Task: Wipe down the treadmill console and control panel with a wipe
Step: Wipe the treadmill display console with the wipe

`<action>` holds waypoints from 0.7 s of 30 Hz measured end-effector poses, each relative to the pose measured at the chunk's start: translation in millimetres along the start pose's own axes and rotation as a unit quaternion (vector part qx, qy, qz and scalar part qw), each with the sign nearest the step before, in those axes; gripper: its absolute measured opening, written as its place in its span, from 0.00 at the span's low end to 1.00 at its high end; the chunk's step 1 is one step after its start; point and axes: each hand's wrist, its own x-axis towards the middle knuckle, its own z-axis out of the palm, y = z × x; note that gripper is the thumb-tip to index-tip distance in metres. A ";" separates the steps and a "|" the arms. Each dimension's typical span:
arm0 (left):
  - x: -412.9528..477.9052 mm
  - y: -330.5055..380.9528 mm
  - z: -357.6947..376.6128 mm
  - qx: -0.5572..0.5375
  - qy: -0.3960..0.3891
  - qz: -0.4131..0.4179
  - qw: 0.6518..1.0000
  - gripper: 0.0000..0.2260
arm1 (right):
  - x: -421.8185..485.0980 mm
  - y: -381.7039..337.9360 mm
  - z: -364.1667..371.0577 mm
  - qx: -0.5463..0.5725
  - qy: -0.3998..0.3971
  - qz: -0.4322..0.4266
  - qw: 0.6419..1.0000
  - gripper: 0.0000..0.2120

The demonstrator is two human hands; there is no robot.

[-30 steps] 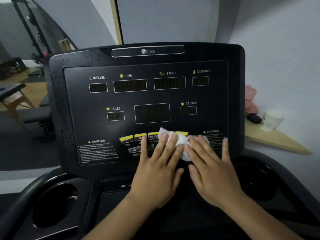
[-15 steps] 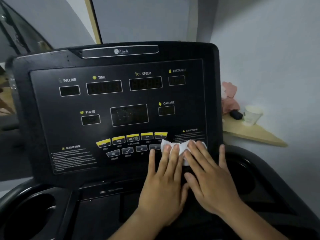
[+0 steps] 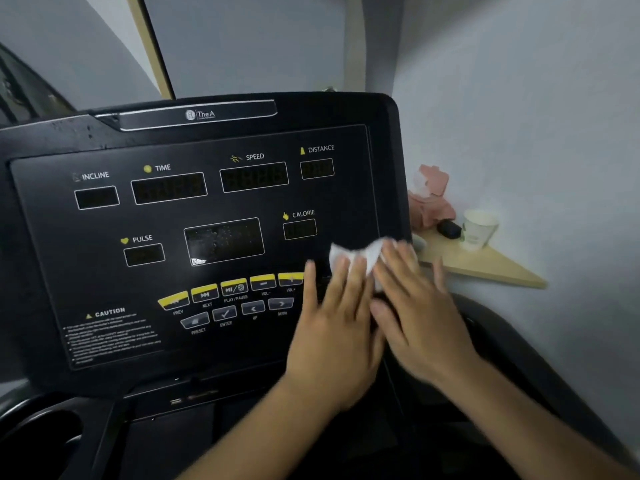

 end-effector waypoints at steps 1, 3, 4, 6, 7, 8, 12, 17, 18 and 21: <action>-14.9 5.9 6.4 0.003 -0.010 0.013 1.000 0.29 | -19.9 0.3 8.4 0.002 -0.017 -0.008 1.000 0.30; -28.1 11.7 13.6 0.012 -0.029 0.022 0.999 0.30 | -42.7 4.9 17.6 0.006 -0.036 -0.015 0.999 0.31; -24.6 11.9 13.9 0.016 -0.032 0.023 0.999 0.30 | -41.4 9.1 17.0 0.006 -0.036 -0.017 0.999 0.31; -3.6 8.0 9.0 0.036 -0.028 0.024 0.999 0.30 | -18.8 15.6 7.3 0.005 -0.019 -0.016 1.000 0.30; 12.5 4.0 4.1 0.050 -0.020 0.017 0.998 0.30 | -0.4 17.6 -0.7 0.007 -0.003 -0.013 1.000 0.30; 30.5 -0.9 -2.0 0.061 -0.008 0.002 0.998 0.30 | 19.5 19.3 -10.0 0.011 0.014 -0.008 1.000 0.29; 83.4 -18.4 -26.9 0.071 0.015 -0.044 0.996 0.29 | 77.6 21.3 -37.2 0.057 0.047 0.019 0.997 0.29; 30.9 1.4 -8.3 0.020 0.007 -0.011 1.000 0.30 | 23.0 13.1 -9.6 0.051 0.027 0.001 0.998 0.28; 8.9 5.7 -1.4 0.018 -0.008 -0.001 1.000 0.30 | 1.6 8.8 0.8 0.032 0.013 -0.002 0.999 0.28; -28.9 1.5 6.8 0.017 -0.036 0.005 0.999 0.28 | -32.5 -4.5 14.7 -0.002 -0.005 0.002 1.000 0.30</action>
